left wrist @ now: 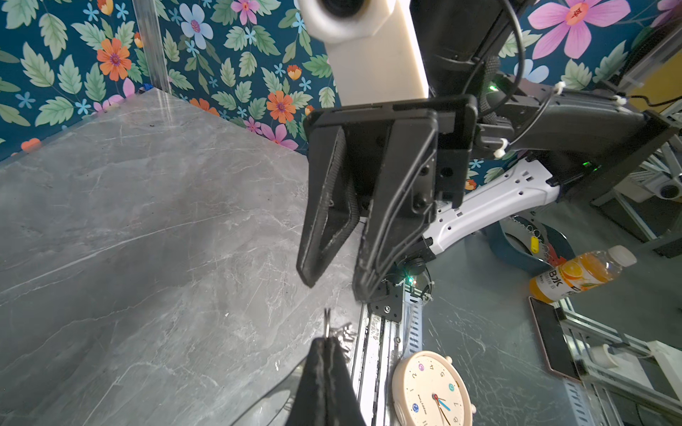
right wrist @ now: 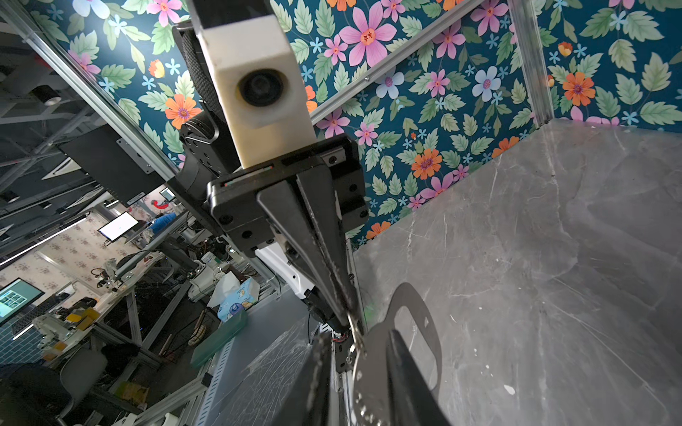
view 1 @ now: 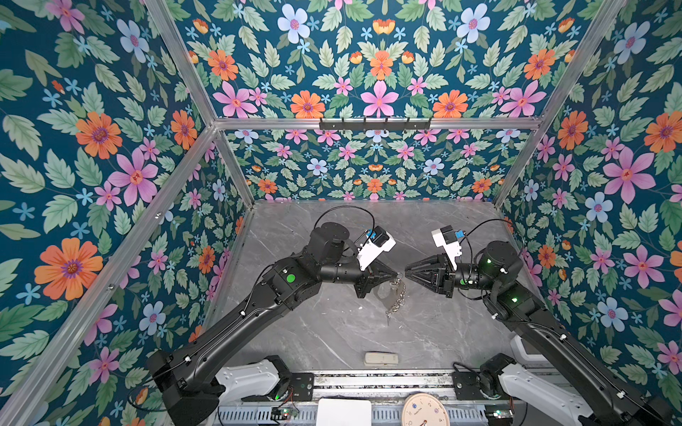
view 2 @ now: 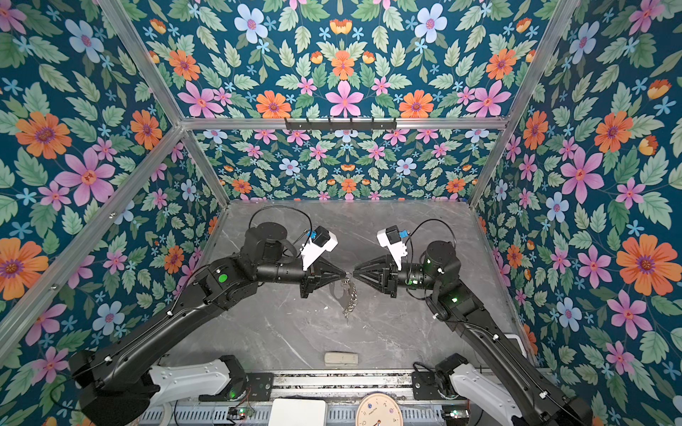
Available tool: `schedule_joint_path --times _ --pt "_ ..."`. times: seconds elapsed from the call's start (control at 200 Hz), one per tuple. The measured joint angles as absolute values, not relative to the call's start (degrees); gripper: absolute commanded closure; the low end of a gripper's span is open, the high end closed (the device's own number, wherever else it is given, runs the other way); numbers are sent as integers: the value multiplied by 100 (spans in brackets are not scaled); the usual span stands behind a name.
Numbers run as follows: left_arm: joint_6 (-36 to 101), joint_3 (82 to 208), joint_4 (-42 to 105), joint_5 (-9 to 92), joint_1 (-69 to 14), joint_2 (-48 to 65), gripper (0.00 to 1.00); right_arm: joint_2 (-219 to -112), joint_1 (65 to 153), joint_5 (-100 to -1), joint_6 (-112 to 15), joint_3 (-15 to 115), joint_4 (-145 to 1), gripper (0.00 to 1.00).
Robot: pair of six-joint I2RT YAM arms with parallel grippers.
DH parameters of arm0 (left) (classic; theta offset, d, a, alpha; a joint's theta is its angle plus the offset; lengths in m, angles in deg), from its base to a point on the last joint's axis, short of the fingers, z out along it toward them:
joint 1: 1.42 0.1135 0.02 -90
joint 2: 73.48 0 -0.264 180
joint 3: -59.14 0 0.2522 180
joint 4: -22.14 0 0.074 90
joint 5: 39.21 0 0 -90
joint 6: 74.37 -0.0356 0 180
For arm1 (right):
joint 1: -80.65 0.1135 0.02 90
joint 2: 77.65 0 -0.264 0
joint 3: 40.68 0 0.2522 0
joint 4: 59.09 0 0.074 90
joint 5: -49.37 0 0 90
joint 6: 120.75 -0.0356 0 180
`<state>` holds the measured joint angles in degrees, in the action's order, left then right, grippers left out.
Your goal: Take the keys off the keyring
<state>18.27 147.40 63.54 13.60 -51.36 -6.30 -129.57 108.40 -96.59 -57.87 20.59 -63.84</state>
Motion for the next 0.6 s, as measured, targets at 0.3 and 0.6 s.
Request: schedule_joint_path --times 0.3,0.6 --pt "1763 14749 6373 1290 -5136 -608 100 -13036 11024 -9729 -5758 2133 -6364 78" --pt "1722 14705 6371 1284 -5136 -735 100 -13049 11039 -9585 -5712 2133 -6537 77"
